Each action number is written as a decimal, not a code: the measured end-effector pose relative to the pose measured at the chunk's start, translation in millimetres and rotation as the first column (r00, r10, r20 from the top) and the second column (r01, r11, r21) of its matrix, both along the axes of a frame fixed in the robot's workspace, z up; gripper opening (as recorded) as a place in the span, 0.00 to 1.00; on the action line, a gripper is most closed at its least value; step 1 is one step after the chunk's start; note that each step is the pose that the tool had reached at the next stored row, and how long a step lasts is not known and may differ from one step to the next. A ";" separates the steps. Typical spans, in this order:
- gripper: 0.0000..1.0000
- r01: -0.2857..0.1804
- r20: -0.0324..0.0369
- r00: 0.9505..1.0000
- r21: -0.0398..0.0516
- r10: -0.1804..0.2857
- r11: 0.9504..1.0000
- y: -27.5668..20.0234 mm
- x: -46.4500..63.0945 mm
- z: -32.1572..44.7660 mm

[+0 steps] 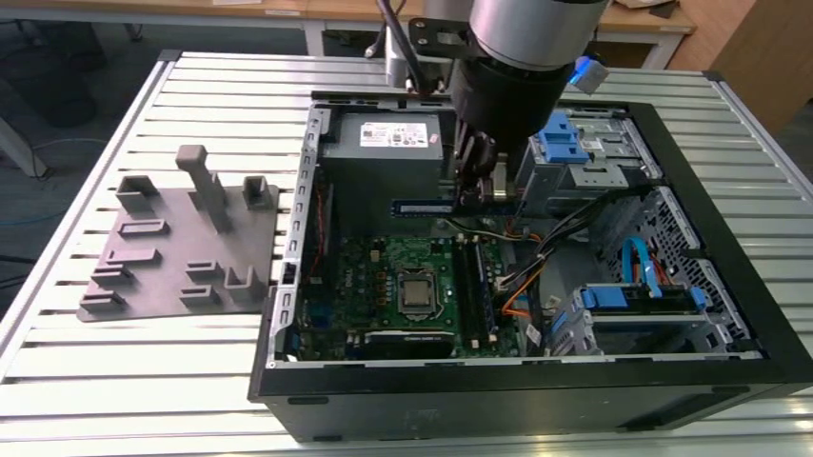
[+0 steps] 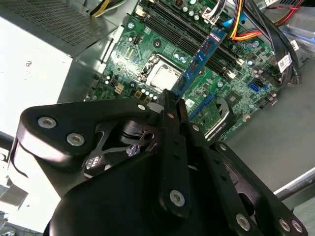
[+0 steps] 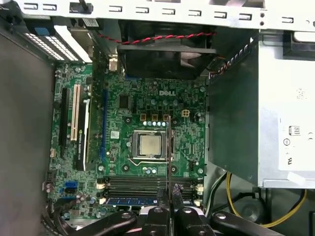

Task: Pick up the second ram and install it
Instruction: 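Pick up the second ram and move it above second insertion slot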

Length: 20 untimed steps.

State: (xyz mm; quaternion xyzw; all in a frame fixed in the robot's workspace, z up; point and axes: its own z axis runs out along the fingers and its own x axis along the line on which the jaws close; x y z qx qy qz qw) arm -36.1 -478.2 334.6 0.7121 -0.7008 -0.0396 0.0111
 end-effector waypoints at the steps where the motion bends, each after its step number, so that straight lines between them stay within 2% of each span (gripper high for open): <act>1: 0.11 0.000 0.000 1.000 0.000 0.000 1.000 0.0 0.1 -1.4; 20: 0.11 0.004 0.000 1.000 0.000 -0.004 1.000 -0.4 2.1 -28.2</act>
